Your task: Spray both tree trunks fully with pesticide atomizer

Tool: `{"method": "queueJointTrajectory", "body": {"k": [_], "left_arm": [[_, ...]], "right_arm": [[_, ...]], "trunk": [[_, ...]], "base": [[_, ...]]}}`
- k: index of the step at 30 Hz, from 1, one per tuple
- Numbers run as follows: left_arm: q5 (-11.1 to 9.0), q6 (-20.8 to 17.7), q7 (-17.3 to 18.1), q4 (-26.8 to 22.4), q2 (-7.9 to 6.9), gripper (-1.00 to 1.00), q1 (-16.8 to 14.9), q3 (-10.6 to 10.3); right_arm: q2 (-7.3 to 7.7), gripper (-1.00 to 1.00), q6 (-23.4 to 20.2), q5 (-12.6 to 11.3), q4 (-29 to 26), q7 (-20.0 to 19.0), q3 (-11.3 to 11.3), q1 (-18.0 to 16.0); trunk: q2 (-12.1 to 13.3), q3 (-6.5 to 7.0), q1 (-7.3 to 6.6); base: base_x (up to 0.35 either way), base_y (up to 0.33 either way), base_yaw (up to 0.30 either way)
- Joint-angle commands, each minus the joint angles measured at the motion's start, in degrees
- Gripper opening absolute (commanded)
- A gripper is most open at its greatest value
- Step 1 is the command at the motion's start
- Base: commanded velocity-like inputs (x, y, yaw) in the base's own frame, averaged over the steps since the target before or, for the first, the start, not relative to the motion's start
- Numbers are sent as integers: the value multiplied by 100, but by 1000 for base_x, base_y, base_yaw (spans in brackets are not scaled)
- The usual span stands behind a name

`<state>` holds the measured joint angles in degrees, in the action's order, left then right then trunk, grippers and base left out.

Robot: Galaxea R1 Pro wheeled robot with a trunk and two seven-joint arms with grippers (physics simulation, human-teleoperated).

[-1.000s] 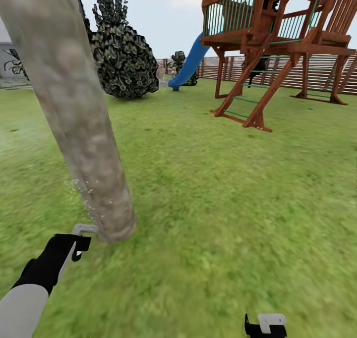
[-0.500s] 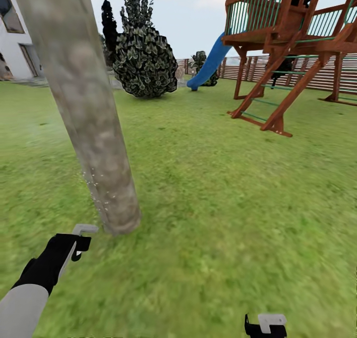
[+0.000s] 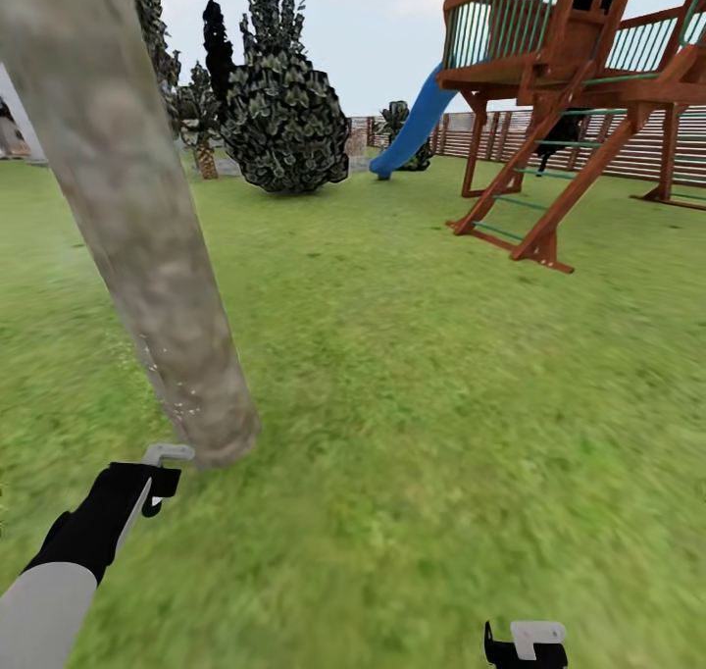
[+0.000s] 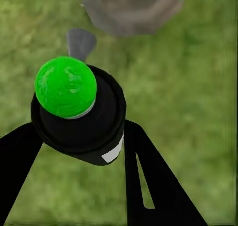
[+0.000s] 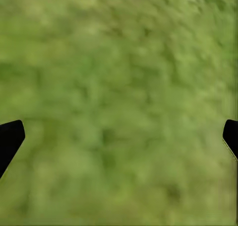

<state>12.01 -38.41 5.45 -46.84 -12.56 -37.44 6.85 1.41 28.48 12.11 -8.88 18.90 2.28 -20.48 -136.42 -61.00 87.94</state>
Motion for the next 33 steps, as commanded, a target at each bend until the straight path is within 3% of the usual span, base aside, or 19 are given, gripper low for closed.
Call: {"method": "queueJointTrajectory", "body": {"k": [1,13,26,33], "left_arm": [[3,0,0,0,0,-100,0,0],[3,0,0,-5,0,-100,0,1],[3,9,-7,0,-9,-100,0,1],[3,9,-9,1,-26,-100,0,17]], "right_arm": [[-1,100,0,-3,0,0,0,0],[-1,100,0,0,0,0,0,0],[-6,100,0,2,0,0,0,0],[-9,100,0,2,0,0,0,0]], "trunk": [[0,0,0],[0,0,0],[0,0,0],[0,0,0]], "base": [[0,-272,244],[34,-272,215],[221,-209,7],[230,-202,238]]}}
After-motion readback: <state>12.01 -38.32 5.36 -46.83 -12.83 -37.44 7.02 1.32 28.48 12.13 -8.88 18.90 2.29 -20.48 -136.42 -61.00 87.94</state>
